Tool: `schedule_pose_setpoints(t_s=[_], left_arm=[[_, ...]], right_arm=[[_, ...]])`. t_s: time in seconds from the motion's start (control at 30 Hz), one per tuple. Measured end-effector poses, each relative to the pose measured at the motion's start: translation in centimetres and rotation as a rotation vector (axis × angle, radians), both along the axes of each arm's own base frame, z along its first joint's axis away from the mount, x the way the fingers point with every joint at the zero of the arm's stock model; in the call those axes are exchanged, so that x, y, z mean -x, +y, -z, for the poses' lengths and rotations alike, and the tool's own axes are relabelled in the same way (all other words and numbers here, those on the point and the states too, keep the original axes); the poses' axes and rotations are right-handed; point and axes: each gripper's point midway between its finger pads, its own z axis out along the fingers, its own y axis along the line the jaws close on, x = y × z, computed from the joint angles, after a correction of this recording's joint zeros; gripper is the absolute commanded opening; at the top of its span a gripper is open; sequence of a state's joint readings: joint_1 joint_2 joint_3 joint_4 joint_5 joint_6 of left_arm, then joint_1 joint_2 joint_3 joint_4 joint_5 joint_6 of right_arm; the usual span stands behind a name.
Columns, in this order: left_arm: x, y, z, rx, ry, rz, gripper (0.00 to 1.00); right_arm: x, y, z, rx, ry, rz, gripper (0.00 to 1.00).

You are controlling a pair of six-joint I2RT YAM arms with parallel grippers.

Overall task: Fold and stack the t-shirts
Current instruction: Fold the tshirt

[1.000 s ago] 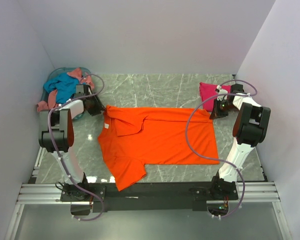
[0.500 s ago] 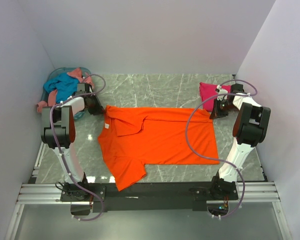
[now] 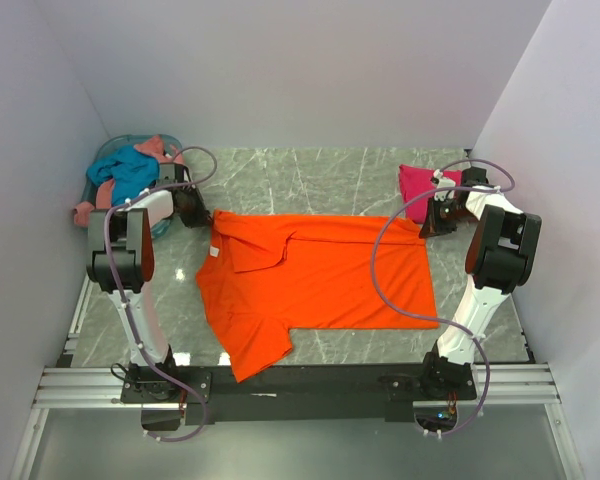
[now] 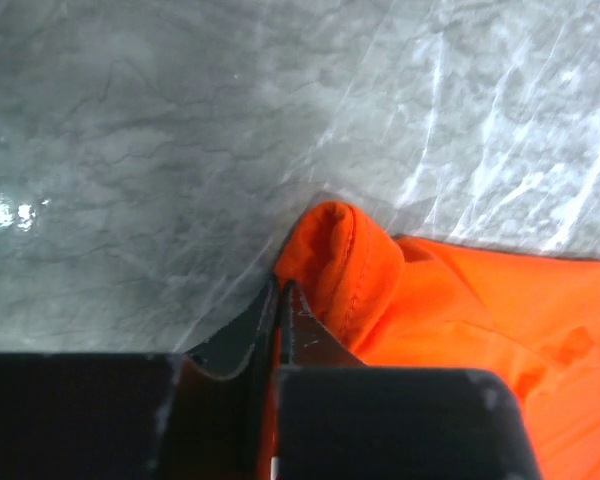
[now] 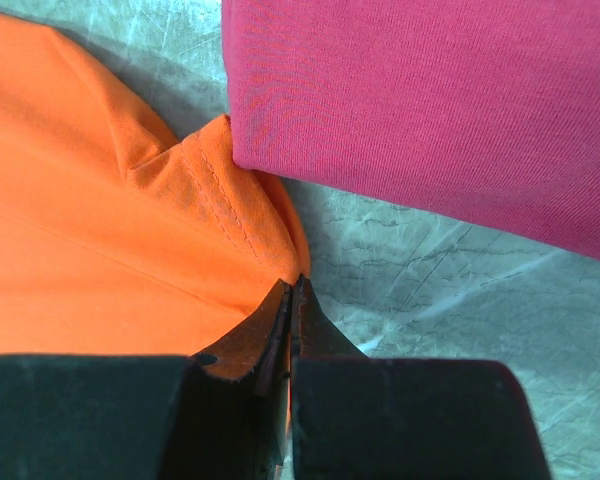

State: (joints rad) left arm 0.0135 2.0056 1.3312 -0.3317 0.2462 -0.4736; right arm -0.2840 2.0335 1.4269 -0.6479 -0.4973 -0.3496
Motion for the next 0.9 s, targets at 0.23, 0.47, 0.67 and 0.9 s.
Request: schedule_pose_setpoints(t_s=[0.23, 0.47, 0.67, 0.9], left_arm=[[-0.1, 0.4, 0.0, -0.036, 0.002, -0.004, 0.00], [0.2, 2.4, -0.8, -0.151, 0.001, -0.048, 0.00], [0.1, 3.5, -1.6, -0.212, -0.019, -0.068, 0.00], [0.3, 4.2, -1.4, -0.251, -0.012, -0.072, 0.00]], right_arm=[[0.0, 0.0, 0.0, 0.002, 0.000, 0.000, 0.00], [0.0, -0.1, 0.0, 0.006, 0.001, 0.002, 0.00], [0.0, -0.1, 0.0, 0.006, 0.002, 0.002, 0.00], [-0.1, -0.4, 0.1, 0.018, 0.004, 0.017, 0.00]])
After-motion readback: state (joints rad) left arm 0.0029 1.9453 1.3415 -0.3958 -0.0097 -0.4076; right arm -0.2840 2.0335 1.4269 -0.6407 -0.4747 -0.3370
